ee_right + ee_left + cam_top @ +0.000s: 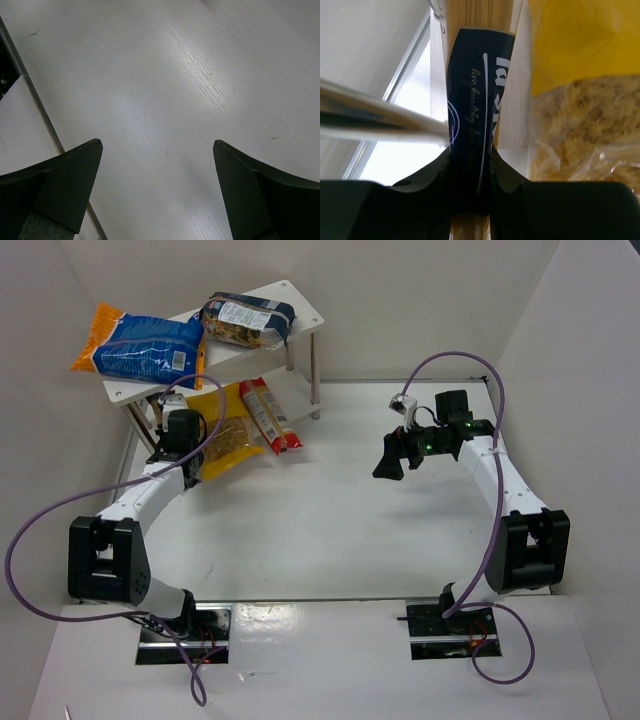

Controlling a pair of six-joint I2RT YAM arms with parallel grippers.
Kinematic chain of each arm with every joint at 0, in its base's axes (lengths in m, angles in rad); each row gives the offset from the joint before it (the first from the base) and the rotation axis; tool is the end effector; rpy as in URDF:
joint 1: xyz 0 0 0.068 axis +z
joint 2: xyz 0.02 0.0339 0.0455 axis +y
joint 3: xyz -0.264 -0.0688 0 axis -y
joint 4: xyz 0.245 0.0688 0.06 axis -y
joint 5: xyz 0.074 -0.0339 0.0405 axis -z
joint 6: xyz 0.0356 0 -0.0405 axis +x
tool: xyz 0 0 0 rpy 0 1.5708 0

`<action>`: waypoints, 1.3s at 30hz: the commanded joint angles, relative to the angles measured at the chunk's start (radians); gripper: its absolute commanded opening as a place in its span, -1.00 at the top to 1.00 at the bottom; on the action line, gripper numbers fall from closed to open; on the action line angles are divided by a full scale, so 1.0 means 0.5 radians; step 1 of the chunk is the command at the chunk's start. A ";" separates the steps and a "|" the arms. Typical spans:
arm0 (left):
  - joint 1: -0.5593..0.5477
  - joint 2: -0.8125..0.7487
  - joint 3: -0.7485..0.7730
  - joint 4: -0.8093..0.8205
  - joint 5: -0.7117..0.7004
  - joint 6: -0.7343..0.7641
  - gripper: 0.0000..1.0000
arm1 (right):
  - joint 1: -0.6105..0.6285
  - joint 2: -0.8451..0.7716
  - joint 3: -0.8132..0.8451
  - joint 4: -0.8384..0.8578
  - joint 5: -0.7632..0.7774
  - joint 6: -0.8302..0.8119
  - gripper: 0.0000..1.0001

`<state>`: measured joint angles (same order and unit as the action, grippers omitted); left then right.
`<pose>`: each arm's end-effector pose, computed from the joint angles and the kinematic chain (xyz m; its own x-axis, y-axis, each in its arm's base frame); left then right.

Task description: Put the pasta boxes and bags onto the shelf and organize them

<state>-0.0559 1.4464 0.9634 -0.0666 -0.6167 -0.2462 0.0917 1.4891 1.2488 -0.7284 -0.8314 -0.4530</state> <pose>0.3206 0.0027 0.2610 -0.3969 -0.1769 -0.9006 -0.5605 0.8238 0.0852 0.3025 0.0542 0.2958 -0.5285 -0.3448 -0.7758 -0.7894 0.5358 0.2996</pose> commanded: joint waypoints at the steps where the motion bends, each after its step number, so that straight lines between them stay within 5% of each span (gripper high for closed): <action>1: 0.029 0.006 0.172 0.333 -0.126 -0.026 1.00 | 0.016 -0.027 -0.016 -0.025 -0.049 -0.051 -1.00; 25: 0.029 0.203 0.092 0.688 -0.304 0.244 0.98 | 0.016 -0.008 -0.016 -0.080 -0.086 -0.125 -1.00; 35: 0.029 0.240 0.092 0.667 -0.221 0.284 0.36 | 0.016 -0.008 -0.016 -0.135 -0.104 -0.183 -1.00; 39: 0.029 0.240 0.092 0.667 -0.203 0.302 -0.10 | 0.016 -0.008 0.003 -0.185 -0.147 -0.226 -1.00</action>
<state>-0.0479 1.5696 0.9764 0.1658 -0.7109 -0.1394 0.0917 1.4891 1.2488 -0.7902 -0.8616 -0.5331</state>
